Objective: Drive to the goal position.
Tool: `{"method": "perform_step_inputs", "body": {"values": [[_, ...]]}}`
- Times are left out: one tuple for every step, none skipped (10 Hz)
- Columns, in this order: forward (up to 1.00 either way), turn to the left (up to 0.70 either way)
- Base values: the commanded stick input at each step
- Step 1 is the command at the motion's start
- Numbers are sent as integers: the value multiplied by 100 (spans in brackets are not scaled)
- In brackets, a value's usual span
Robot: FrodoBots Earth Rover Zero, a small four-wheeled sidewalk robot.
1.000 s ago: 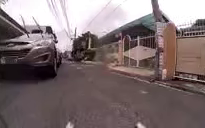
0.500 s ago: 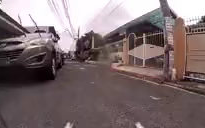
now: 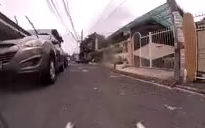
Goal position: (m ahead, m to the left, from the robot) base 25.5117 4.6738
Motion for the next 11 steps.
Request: {"method": "perform_step_inputs", "body": {"values": [[70, 14], [70, 7], [70, 2], [70, 0], [70, 0], [70, 0], [70, 0], [70, 0], [70, 0], [70, 0], [70, 0]]}}
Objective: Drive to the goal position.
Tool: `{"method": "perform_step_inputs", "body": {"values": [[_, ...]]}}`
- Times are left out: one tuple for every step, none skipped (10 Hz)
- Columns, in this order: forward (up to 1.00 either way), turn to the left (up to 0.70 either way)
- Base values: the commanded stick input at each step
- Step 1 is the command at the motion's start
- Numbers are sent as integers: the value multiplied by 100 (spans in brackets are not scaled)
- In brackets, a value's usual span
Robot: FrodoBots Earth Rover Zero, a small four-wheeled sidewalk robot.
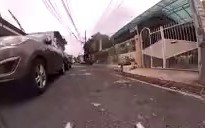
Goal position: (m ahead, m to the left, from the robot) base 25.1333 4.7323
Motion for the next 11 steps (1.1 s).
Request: {"method": "perform_step_inputs", "body": {"values": [[70, 2], [70, 9], [70, 13], [70, 14], [70, 14], [70, 14], [70, 14], [70, 13], [70, 12], [70, 10], [70, 0]]}}
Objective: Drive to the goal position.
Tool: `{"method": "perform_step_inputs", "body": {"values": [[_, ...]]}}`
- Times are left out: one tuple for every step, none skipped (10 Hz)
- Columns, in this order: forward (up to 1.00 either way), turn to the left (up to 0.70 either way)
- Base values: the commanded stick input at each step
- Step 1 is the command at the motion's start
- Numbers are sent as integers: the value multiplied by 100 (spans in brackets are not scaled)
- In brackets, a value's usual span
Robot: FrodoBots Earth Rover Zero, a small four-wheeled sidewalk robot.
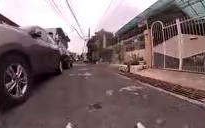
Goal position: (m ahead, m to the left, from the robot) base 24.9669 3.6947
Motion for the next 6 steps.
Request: {"method": "perform_step_inputs", "body": {"values": [[70, 0], [70, 0], [70, 0], [70, 0], [70, 0], [70, 0]]}}
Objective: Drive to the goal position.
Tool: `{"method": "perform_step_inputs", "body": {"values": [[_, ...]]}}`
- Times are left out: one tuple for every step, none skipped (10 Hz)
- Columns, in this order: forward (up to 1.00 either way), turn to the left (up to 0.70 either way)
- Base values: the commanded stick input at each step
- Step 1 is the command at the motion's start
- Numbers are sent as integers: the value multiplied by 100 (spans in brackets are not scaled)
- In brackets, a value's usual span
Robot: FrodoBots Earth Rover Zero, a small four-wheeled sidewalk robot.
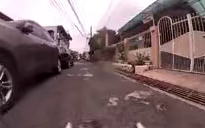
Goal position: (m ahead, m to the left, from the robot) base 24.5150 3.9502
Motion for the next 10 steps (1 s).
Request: {"method": "perform_step_inputs", "body": {"values": [[70, 0], [70, 0], [70, 6], [70, 13], [70, 14], [70, 14], [70, 14], [70, 14], [70, 14], [70, 14]]}}
